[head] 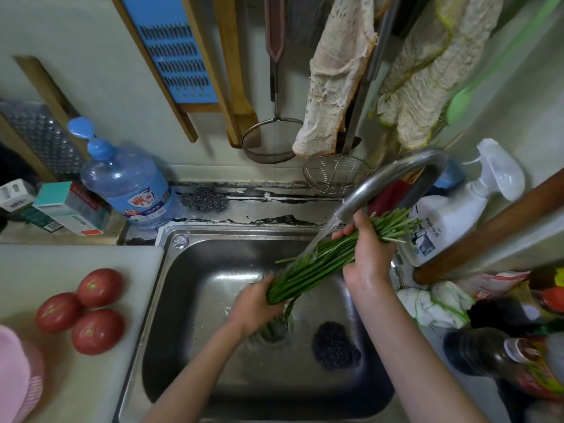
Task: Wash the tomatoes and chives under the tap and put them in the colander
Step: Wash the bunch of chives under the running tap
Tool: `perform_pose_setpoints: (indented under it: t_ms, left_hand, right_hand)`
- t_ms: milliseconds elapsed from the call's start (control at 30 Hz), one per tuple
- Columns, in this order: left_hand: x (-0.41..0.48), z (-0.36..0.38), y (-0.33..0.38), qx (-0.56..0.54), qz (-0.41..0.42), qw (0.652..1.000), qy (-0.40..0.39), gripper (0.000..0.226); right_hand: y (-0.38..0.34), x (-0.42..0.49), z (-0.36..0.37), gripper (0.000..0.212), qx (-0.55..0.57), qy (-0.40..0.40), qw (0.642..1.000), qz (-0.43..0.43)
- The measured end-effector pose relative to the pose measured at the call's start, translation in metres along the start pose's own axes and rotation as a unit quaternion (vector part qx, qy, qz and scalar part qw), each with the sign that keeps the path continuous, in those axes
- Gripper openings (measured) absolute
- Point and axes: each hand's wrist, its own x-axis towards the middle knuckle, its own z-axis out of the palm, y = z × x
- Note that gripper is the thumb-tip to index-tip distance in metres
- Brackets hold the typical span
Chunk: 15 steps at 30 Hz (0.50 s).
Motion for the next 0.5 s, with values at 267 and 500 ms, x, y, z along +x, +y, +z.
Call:
perform_pose_setpoints:
  t_ms: [267,500]
  left_hand:
    - [-0.012,-0.052,0.002,-0.040,-0.018,0.989,-0.141,0.137]
    - [0.011,-0.052,0.059,-0.209,0.060,0.969,-0.122,0.089]
  right_hand:
    - [0.024,-0.008,0.005,0.019,-0.061,0.028,0.998,0.002]
    - [0.048,-0.011,0.027,0.024,-0.266,-0.066,0.960,0.063]
